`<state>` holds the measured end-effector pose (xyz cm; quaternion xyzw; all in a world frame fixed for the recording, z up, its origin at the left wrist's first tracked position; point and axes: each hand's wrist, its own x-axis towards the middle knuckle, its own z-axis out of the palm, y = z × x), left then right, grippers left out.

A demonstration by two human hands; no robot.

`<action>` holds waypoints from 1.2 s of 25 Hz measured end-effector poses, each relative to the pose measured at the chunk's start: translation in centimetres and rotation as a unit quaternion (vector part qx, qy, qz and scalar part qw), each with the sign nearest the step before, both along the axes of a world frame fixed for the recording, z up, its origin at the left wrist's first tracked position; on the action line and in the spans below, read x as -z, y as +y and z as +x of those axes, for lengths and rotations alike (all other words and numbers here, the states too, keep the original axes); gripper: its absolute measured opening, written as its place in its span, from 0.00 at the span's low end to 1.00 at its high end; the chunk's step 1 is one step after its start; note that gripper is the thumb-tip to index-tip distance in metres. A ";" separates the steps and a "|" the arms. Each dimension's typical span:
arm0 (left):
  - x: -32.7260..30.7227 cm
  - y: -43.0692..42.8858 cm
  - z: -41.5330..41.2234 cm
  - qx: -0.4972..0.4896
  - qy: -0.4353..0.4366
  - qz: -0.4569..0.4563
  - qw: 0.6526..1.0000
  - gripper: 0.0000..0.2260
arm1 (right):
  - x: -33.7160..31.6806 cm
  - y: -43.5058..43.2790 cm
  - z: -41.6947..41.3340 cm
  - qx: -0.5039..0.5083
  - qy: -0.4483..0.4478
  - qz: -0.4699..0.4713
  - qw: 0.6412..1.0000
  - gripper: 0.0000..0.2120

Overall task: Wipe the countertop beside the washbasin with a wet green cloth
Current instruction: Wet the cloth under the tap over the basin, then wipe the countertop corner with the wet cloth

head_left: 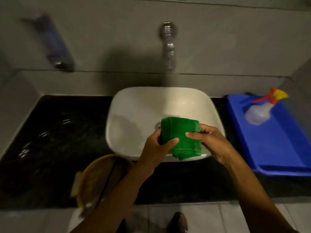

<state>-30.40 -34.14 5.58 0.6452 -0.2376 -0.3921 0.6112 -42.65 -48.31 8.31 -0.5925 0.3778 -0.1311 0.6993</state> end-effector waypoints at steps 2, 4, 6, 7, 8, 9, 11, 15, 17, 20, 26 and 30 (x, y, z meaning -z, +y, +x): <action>0.5 6.7 4.7 -0.076 -0.036 0.025 0.996 0.11 | 0.3 5.4 5.9 -0.048 0.015 -0.051 0.997 0.16; 1.8 13.7 9.3 -0.138 -0.049 0.038 0.988 0.14 | 1.3 11.0 11.7 -0.082 0.005 -0.071 0.994 0.17; 3.1 21.0 13.5 -0.190 -0.077 0.073 0.976 0.10 | 3.3 17.5 17.5 -0.142 -0.008 -0.070 0.987 0.17; 3.9 24.3 15.5 -0.221 -0.098 0.099 0.965 0.08 | 4.4 20.6 20.4 -0.180 -0.012 -0.062 0.982 0.17; 4.7 27.3 17.3 -0.253 -0.116 0.127 0.952 0.07 | 5.4 23.6 22.9 -0.218 -0.007 -0.055 0.974 0.17; 5.6 30.0 19.1 -0.280 -0.126 0.159 0.938 0.07 | 6.5 26.4 25.6 -0.251 0.008 -0.050 0.967 0.16; 7.2 34.4 22.3 -0.312 -0.128 0.224 0.914 0.12 | 8.2 31.3 30.0 -0.292 0.055 -0.039 0.954 0.18; 9.2 39.5 26.7 -0.294 -0.157 0.348 0.876 0.24 | 11.1 35.8 35.1 -0.318 0.104 -0.055 0.941 0.25; 9.9 40.4 26.9 -0.264 -0.235 0.453 0.818 0.28 | 12.4 34.3 36.2 -0.347 0.146 -0.134 0.917 0.25; 11.1 39.5 26.4 -0.255 -0.382 0.448 0.767 0.28 | 14.6 28.3 36.9 -0.263 0.216 -0.334 0.879 0.20; 15.8 36.6 27.1 -0.117 -0.410 0.476 0.769 0.37 | 19.4 20.1 37.4 -0.136 0.365 -0.453 0.802 0.32; 18.3 40.4 26.4 -0.181 -0.415 0.443 0.774 0.35 | 22.0 20.7 37.2 -0.058 0.318 -0.546 0.773 0.31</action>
